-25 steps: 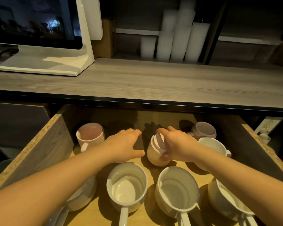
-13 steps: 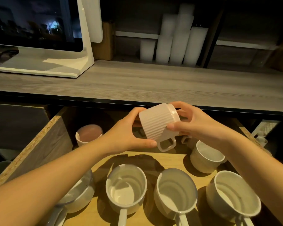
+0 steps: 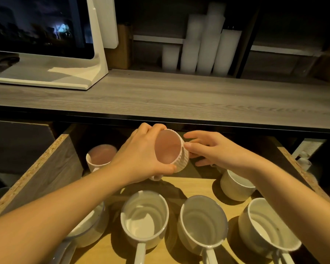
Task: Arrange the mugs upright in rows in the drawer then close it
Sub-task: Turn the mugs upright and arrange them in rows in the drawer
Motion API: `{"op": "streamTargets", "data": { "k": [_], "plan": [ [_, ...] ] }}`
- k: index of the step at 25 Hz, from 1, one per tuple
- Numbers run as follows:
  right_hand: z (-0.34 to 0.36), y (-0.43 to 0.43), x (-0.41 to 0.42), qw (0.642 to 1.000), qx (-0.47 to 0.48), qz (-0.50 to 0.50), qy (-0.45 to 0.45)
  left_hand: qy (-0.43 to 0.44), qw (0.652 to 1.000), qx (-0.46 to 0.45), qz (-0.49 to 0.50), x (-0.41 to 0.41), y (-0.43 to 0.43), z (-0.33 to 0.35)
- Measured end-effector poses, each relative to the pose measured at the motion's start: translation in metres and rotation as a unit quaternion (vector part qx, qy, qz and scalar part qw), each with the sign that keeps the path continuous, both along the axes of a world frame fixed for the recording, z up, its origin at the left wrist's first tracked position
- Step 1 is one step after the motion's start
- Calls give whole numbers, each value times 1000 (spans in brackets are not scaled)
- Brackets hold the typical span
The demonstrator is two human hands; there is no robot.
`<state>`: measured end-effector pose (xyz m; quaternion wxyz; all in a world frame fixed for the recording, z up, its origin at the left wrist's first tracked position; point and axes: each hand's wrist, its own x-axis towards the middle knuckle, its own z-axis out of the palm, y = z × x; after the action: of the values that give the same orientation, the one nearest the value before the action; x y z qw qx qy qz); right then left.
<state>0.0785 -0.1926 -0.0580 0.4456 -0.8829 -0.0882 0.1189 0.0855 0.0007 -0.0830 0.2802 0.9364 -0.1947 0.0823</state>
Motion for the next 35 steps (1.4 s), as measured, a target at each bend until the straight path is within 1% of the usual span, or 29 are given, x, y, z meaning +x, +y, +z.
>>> {"op": "streamTargets", "data": {
  "k": [4,6,8,10,12,14,16,17,20,25,30,35],
  "plan": [
    [-15,22,-2,998,-56,-11,-17,-5,996,92,17,1,-3,-1],
    [-21,32,5,996,-80,-40,-16,0,994,111,23,3,-3,-2],
    [-25,39,17,995,-75,-72,6,4,991,127,35,5,-2,-3],
    [-26,47,28,993,-83,-79,34,12,986,160,40,10,1,-6],
    [-29,56,37,991,-103,-71,51,50,981,187,20,17,9,-7],
    [-32,64,45,989,-122,-60,55,120,973,199,2,25,23,-6],
    [-35,69,53,988,-134,-54,54,164,954,250,33,36,41,-7],
    [-36,72,56,988,-133,-55,56,169,943,282,59,42,49,-9],
    [-44,79,66,986,-137,-65,75,143,923,337,120,52,69,-22],
    [-59,90,79,977,-145,-82,134,198,920,308,139,59,85,-40],
    [-66,91,91,968,-141,-108,175,193,936,261,138,63,88,-44],
    [-72,91,99,961,-139,-130,201,190,941,237,147,65,91,-42]
  ]
}}
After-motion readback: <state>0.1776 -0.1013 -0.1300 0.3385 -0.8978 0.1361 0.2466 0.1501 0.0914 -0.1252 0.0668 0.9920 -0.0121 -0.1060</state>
